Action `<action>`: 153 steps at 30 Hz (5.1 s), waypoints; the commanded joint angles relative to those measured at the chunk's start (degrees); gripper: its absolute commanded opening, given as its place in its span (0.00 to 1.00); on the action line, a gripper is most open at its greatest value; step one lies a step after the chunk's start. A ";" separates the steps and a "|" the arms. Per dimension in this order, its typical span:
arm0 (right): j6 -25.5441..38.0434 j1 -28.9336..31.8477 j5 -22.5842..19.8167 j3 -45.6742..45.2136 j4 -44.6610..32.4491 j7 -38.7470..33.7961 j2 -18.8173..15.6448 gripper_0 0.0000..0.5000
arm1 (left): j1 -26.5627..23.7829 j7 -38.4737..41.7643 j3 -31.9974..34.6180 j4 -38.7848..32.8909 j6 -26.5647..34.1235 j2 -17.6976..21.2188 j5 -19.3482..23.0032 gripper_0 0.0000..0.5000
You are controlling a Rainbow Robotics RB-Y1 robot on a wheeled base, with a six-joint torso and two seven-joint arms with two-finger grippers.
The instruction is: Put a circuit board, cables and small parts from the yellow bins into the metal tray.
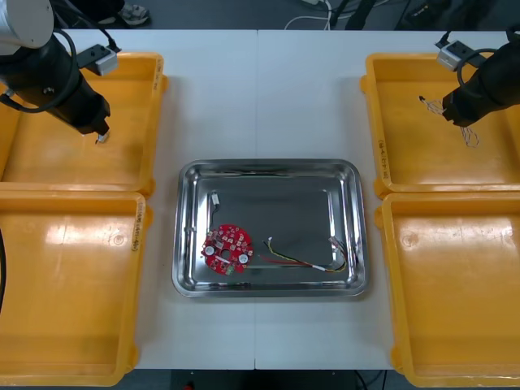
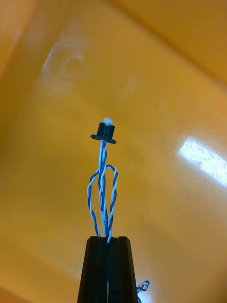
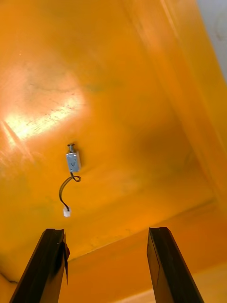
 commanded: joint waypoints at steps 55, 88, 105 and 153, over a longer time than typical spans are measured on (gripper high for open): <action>28.33 9.08 -3.50 9.70 -59.96 -26.31 11.75 0.00 | -3.00 -13.16 -6.42 23.89 -30.76 -1.49 3.14 1.00; 3.89 13.92 12.50 37.21 -60.75 -20.16 5.07 0.00 | -3.00 -11.57 -2.64 17.83 -20.74 0.10 3.49 0.00; -4.54 15.32 13.90 39.93 -55.66 -16.82 4.28 0.00 | -2.91 2.40 -2.29 3.24 -6.59 0.54 2.35 0.00; 27.27 20.60 -5.08 -0.50 -67.96 -47.49 -5.83 1.00 | 6.84 43.62 -19.17 -28.05 1.67 -9.48 -5.56 0.00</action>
